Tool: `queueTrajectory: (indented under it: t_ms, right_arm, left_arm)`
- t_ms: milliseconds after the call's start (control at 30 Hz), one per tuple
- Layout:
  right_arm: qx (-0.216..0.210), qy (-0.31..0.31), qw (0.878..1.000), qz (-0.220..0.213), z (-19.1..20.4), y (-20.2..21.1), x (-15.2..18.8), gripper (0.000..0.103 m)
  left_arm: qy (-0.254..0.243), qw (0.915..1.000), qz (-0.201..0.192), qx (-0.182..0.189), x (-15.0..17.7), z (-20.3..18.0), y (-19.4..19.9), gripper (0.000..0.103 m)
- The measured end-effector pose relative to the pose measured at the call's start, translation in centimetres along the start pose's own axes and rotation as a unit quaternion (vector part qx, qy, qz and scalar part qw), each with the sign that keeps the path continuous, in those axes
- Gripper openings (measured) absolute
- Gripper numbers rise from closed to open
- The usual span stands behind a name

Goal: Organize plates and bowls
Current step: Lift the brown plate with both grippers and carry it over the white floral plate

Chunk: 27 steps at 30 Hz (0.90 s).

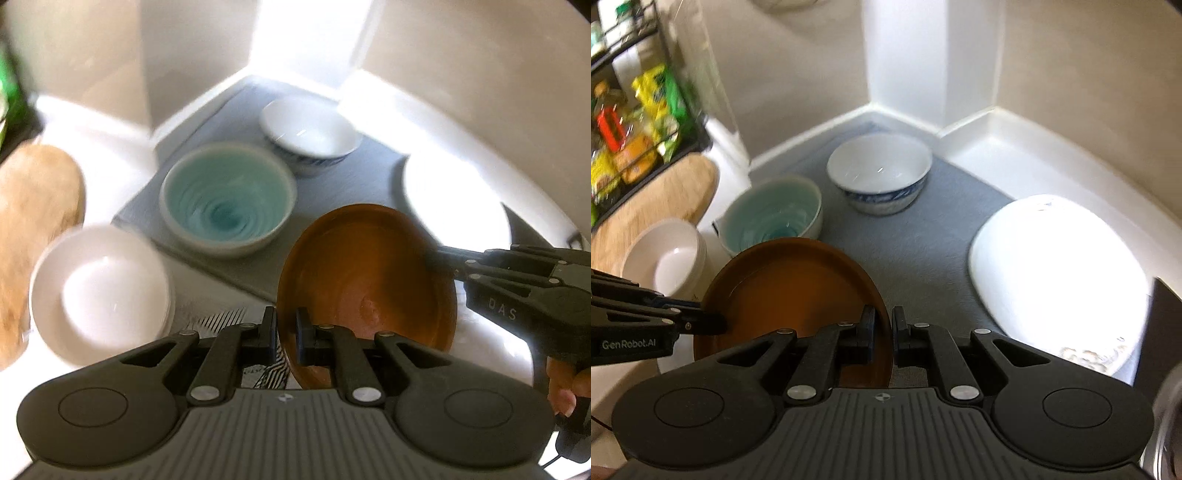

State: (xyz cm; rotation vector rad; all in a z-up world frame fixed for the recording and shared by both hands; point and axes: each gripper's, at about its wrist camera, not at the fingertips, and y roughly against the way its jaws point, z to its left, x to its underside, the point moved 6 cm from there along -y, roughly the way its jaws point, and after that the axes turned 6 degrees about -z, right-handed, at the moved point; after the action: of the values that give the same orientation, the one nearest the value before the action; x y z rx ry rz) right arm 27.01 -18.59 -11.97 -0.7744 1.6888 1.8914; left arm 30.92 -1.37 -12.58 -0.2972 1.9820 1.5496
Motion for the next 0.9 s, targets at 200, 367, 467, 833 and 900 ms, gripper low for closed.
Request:
queueTrajectory:
  t_ms: [200, 367, 467, 833, 900]
  right_arm:
    - [0.061, -0.063, 0.996, -0.017, -2.9, 4.9, 1.7, 0.009]
    - [0.124, -0.121, 0.985, 0.001, -5.7, 8.4, 6.2, 0.009]
    - [0.153, -0.162, 0.975, 0.019, -6.8, 9.5, 9.5, 0.009]
    - [0.193, -0.211, 0.957, 0.043, -9.0, 8.7, 14.8, 0.009]
    - [0.193, -0.211, 0.957, 0.046, -9.1, 8.3, 14.9, 0.009]
  left_arm:
    - [-0.092, 0.9932, -0.01, 0.072, -1.1, -4.7, 1.5, 0.01]
    - [-0.169, 0.9774, 0.021, 0.125, 0.5, -9.9, 0.1, 0.01]
    - [-0.205, 0.9662, 0.054, 0.147, 2.3, -12.2, -1.3, 0.01]
    - [-0.267, 0.9457, 0.119, 0.143, 6.9, -15.2, -6.2, 0.01]
    - [-0.274, 0.9446, 0.117, 0.138, 6.9, -15.3, -6.4, 0.01]
